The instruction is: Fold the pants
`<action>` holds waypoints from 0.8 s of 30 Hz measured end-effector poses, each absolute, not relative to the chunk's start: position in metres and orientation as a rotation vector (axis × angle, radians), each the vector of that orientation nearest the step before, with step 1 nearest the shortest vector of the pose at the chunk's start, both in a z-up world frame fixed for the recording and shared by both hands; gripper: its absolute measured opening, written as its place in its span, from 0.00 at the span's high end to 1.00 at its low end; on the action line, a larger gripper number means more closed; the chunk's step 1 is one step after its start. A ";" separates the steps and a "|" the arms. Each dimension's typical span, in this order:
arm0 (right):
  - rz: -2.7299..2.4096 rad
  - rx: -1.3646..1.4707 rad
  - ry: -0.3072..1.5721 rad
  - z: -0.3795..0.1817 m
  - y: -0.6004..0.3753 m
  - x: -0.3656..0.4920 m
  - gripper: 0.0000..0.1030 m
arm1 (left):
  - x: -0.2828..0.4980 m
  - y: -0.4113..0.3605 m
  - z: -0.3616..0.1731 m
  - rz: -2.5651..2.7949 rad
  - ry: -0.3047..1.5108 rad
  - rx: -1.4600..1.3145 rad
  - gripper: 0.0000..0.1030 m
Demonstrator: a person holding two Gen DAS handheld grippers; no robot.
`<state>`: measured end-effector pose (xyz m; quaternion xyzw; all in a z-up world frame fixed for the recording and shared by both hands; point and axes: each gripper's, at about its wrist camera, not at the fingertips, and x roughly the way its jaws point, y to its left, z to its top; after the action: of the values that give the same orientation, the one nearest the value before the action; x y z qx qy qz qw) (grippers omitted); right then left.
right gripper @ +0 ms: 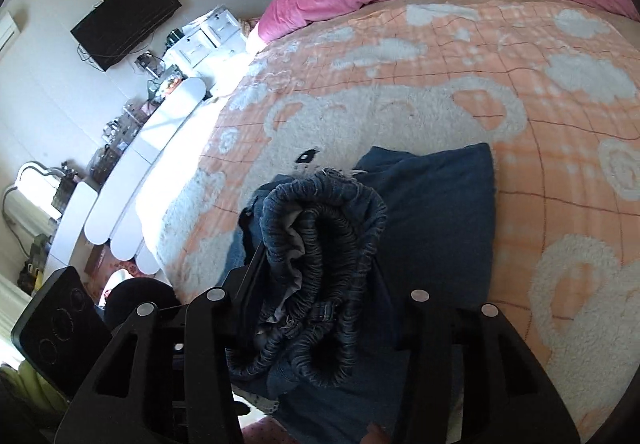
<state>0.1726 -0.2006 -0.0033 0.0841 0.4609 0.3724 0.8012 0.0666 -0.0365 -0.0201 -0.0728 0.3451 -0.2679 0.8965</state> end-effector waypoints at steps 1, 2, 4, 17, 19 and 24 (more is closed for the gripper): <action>0.771 0.194 1.028 -0.011 -0.205 0.179 0.56 | 0.069 -0.042 -0.023 -0.563 0.731 -0.148 0.77; 0.754 0.209 1.067 -0.021 -0.209 0.183 0.56 | 0.066 -0.044 -0.025 -0.570 0.743 -0.147 0.77; 0.729 0.234 1.115 -0.036 -0.215 0.188 0.55 | 0.068 -0.047 -0.026 -0.573 0.758 -0.143 0.77; 0.670 0.107 0.977 -0.002 -0.229 0.171 0.32 | 0.051 -0.027 -0.018 -0.551 0.695 -0.200 0.50; 0.652 0.080 0.942 0.004 -0.234 0.167 0.30 | 0.052 -0.024 -0.017 -0.538 0.692 -0.197 0.47; 0.658 0.004 0.830 0.023 -0.241 0.144 0.24 | 0.043 -0.012 -0.010 -0.488 0.690 -0.227 0.35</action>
<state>0.1444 -0.2412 0.0230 0.0020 0.3960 0.3137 0.8630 0.0435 -0.0122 -0.0104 -0.1098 0.3343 -0.2365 0.9057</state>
